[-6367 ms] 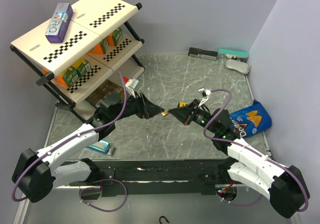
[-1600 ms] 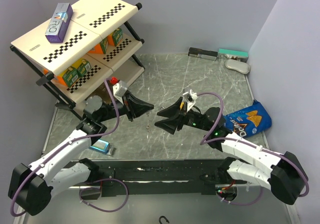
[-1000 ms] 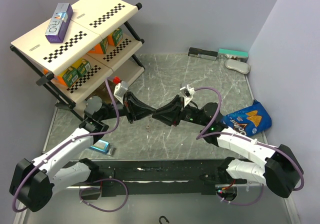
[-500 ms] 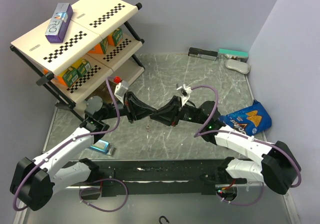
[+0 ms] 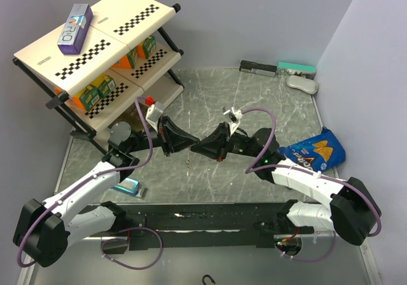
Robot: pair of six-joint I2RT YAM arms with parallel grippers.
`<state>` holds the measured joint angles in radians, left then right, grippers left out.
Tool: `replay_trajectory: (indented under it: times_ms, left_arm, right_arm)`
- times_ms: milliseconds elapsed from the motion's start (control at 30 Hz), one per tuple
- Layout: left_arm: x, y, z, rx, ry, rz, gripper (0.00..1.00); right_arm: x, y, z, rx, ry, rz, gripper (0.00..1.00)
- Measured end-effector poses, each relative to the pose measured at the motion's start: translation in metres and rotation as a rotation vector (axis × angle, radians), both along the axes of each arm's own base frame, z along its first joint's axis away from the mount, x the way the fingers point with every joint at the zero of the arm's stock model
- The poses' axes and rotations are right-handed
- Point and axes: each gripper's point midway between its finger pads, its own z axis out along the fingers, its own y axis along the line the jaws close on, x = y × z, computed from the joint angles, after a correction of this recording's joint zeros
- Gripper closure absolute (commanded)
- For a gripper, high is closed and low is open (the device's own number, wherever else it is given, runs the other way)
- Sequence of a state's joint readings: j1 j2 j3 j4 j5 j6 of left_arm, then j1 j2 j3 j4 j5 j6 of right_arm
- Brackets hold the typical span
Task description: Unlock with the key
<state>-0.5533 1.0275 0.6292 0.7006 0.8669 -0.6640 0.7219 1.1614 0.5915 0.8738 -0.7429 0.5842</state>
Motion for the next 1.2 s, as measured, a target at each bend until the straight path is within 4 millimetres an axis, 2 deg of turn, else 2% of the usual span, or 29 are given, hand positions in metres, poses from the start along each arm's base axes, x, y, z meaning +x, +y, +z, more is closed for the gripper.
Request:
replay_trajectory:
  times_ms: [200,233,300,333,433,533,600,800,967,1067,1167,1200]
  left_arm:
    - [0.000,0.000,0.002,-0.009,-0.008,-0.002,0.99]
    - [0.000,0.000,0.003,-0.010,-0.009,-0.002,0.96]
    - [0.000,0.000,0.003,-0.012,-0.012,-0.002,0.81]
    - [0.000,0.000,0.003,-0.012,-0.012,-0.002,0.61]
    - [0.001,0.000,0.002,-0.007,-0.010,0.005,0.26]
    - [0.003,-0.002,-0.004,0.008,0.024,0.009,0.08]
    - [0.006,-0.002,-0.006,0.012,0.039,0.028,0.05]
    - [0.024,0.003,-0.005,0.011,0.074,0.151,0.05]
    - [0.054,0.017,-0.008,0.005,0.174,0.358,0.06]
    - [0.076,0.020,-0.032,0.050,0.302,0.471,0.09]
    - [0.093,0.018,-0.074,0.136,0.452,0.546,0.10]
    - [0.097,0.015,-0.096,0.180,0.516,0.566,0.10]
  right_arm:
    - [0.000,0.000,0.002,0.009,0.002,0.002,1.00]
    - [0.000,0.000,0.003,0.011,0.002,0.003,1.00]
    - [0.000,0.000,0.003,0.014,0.007,0.003,1.00]
    - [0.000,0.000,0.003,0.015,0.010,0.002,1.00]
    - [0.003,-0.001,0.003,0.019,0.022,-0.012,1.00]
    - [0.013,-0.005,0.004,0.026,0.043,-0.052,1.00]
    - [0.024,-0.012,-0.001,0.024,0.064,-0.095,1.00]
    - [0.051,-0.034,-0.030,-0.008,0.147,-0.206,1.00]
    - [0.075,-0.063,-0.049,-0.036,0.202,-0.333,1.00]
    - [0.083,-0.082,-0.048,-0.046,0.198,-0.417,1.00]
    - [0.087,-0.101,-0.041,-0.059,0.171,-0.510,1.00]
    - [0.088,-0.108,-0.039,-0.065,0.157,-0.548,1.00]
